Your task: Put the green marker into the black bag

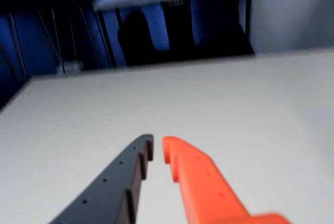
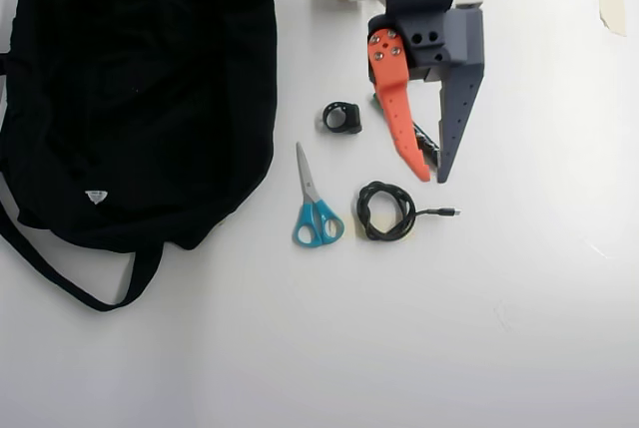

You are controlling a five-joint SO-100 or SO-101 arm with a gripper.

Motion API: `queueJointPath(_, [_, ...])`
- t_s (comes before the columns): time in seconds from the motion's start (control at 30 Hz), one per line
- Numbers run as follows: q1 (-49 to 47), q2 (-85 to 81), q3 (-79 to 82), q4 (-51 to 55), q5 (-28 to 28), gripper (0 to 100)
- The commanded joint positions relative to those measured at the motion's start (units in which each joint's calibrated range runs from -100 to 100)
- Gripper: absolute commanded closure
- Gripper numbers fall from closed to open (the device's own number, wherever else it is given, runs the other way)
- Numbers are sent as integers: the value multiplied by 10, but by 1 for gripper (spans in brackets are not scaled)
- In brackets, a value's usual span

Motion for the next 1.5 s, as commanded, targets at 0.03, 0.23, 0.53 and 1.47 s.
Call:
queueJointPath(0.03, [22,55,-18,-115,4,98])
queueJointPath(0.23, [37,97,-18,-155,4,98])
queueJointPath(0.53, [44,86,10,-149,3,98])
queueJointPath(1.47, [-16,-58,30,440,3,98])
